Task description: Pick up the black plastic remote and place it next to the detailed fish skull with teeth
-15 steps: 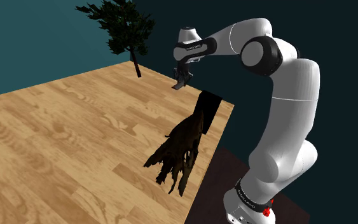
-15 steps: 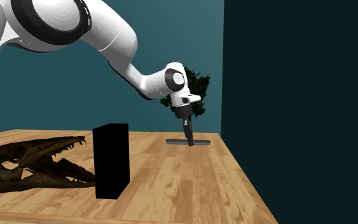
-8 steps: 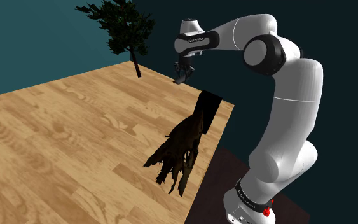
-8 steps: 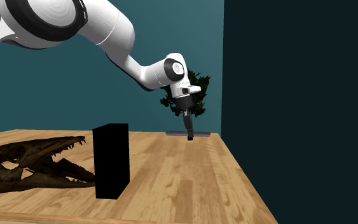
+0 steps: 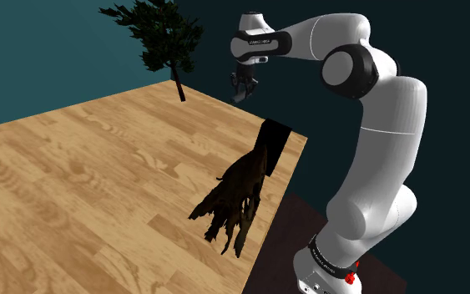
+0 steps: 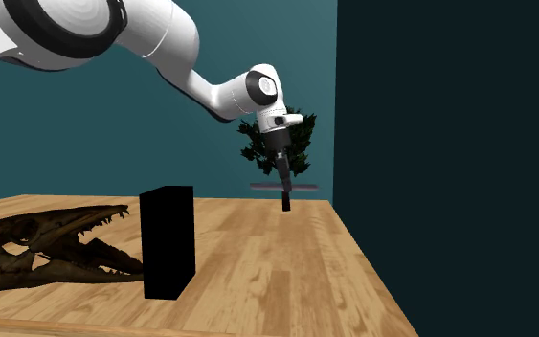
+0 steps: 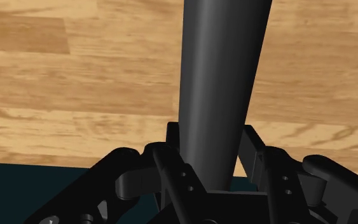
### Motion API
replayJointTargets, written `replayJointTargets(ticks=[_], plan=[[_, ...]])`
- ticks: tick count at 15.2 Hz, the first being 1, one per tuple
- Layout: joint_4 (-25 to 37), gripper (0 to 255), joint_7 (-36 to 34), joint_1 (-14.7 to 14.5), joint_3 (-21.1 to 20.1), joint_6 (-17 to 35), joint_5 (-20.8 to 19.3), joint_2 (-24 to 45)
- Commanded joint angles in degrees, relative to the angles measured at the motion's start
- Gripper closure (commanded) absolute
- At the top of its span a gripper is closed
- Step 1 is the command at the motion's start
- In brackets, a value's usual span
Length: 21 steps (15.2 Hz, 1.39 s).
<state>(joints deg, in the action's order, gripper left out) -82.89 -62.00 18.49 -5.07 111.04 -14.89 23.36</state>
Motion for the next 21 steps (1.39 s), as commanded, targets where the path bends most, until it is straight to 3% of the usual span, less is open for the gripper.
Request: replayJointTargets(ticks=[1,14,21], plan=[[1.65,255,0.27,-0.13,-0.07,-1.68,0.12,-0.04],[12.03,255,2.23,-0.60,-0.19,-11.27,0.61,0.58],[-11.55,255,-2.73,-2.02,-1.86,-5.39,1.28,-16.25]])
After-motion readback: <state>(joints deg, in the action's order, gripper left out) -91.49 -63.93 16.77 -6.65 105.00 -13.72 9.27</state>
